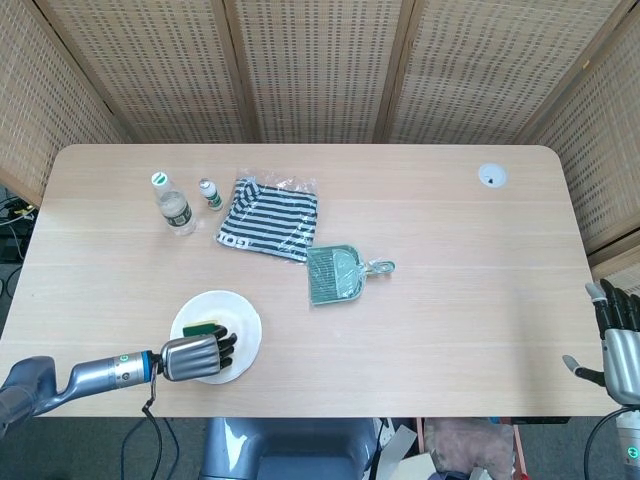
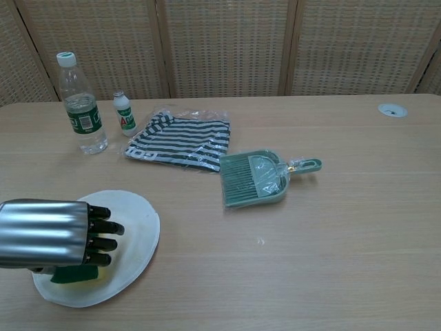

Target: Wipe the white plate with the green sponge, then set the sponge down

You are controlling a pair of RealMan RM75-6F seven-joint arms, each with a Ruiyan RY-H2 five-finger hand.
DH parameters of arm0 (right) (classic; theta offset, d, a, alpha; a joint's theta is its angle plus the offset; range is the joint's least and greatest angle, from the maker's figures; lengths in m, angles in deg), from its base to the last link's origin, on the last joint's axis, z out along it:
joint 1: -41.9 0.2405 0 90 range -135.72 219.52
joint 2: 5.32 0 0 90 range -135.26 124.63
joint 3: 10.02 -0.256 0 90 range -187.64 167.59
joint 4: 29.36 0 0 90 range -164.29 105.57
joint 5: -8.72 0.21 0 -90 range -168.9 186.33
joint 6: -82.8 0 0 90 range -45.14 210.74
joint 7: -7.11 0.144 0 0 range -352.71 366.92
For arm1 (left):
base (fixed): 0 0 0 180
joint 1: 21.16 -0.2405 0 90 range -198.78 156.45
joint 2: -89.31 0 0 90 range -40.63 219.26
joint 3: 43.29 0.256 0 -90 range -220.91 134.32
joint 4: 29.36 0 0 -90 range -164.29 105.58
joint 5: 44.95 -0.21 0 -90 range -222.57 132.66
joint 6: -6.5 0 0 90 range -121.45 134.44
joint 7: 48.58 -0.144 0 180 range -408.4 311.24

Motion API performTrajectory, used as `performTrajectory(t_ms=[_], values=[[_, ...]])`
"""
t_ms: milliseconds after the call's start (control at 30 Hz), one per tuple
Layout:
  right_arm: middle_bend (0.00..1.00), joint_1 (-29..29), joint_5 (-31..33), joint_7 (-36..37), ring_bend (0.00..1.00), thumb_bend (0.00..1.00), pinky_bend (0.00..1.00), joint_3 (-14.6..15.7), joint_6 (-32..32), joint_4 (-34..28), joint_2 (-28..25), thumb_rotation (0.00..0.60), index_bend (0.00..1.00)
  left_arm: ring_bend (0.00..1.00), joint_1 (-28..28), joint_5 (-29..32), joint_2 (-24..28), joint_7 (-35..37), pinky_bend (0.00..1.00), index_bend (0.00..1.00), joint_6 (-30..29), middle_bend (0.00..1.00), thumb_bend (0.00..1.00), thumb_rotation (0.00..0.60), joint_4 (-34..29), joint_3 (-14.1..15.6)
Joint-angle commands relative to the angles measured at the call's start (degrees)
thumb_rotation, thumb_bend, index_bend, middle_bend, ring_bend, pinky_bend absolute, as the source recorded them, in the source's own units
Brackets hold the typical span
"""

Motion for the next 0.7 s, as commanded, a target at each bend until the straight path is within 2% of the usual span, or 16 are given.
performTrajectory(t_ms=[33,300,600,700], values=[[0.00,-0.01,-0.09,0.04,0.00,0.00,0.00,0.08,-0.04,0.03,-0.02,0.600,0.00,0.26,-0.14,0.11,-0.84,-0.02,0.44,0.59,0.28,0.45,0.29,0.600,0.82,0.40],[0.00,-0.05,-0.04,0.33,0.00,0.00,0.00,0.05,-0.07,-0.05,-0.29,0.600,0.00,0.26,-0.23,0.55,-1.92,0.28,0.44,0.60,-0.75,0.45,0.30,0.600,1.91,0.73],[0.00,-0.21,-0.41,0.51,0.00,0.00,0.00,0.21,0.20,-0.31,-0.51,0.600,0.00,0.26,-0.14,3.33,0.62,2.83,0.44,0.60,-6.27,0.45,0.32,0.600,0.09,-1.66],[0.00,-0.22,-0.53,0.38,0.00,0.00,0.00,0.28,0.23,-0.38,-0.50,0.600,0.00,0.26,-0.20,3.85,0.91,3.61,0.44,0.59,-5.82,0.45,0.32,0.600,-0.92,-1.57]])
